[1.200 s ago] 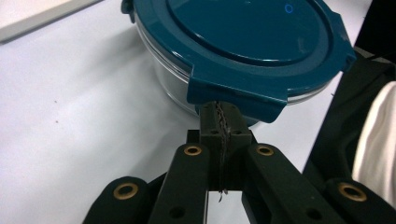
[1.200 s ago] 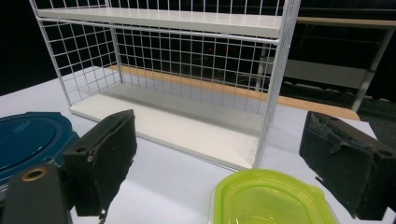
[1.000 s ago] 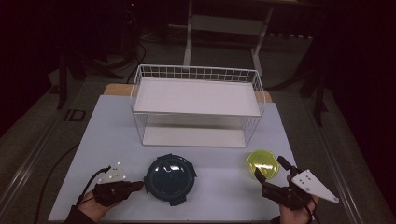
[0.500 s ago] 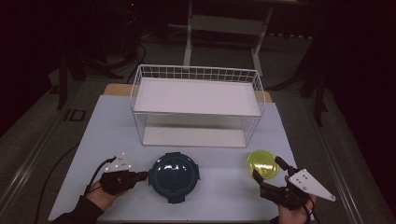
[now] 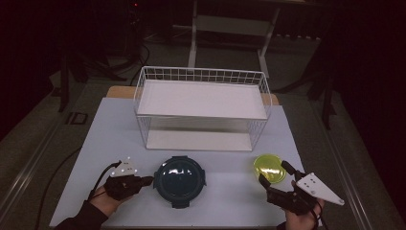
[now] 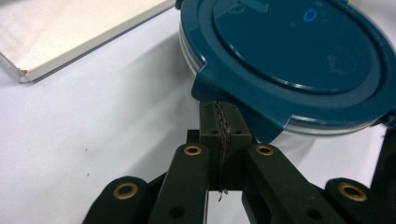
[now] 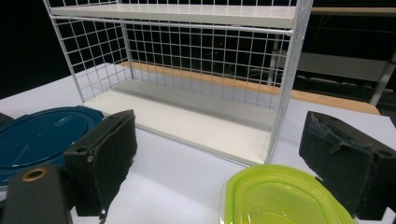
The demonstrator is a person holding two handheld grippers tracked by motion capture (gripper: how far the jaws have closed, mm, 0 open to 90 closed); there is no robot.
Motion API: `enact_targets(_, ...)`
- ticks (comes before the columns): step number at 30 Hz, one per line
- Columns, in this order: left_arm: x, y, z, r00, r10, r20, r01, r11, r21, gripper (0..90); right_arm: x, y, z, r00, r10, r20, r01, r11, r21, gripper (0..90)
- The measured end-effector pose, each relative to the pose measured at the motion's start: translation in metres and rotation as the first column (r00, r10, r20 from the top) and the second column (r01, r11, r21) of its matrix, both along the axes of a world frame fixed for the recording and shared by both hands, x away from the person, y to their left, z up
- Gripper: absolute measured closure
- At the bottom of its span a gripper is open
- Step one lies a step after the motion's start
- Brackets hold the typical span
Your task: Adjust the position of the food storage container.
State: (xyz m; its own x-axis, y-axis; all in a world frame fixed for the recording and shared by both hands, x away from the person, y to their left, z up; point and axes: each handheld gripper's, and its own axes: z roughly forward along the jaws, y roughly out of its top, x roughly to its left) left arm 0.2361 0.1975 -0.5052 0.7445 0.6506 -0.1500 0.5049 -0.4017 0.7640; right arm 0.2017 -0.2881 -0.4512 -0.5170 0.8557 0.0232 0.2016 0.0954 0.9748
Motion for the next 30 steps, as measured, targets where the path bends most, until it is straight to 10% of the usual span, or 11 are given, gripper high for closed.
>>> enact_targets(30,0.015,-0.043,0.0,0.9982,-0.052,-0.03,0.051,0.9984,-0.025,81.8,0.0,0.005,-0.001,0.9998,0.021,0.001,-0.021,0.9994,-0.028,13.0)
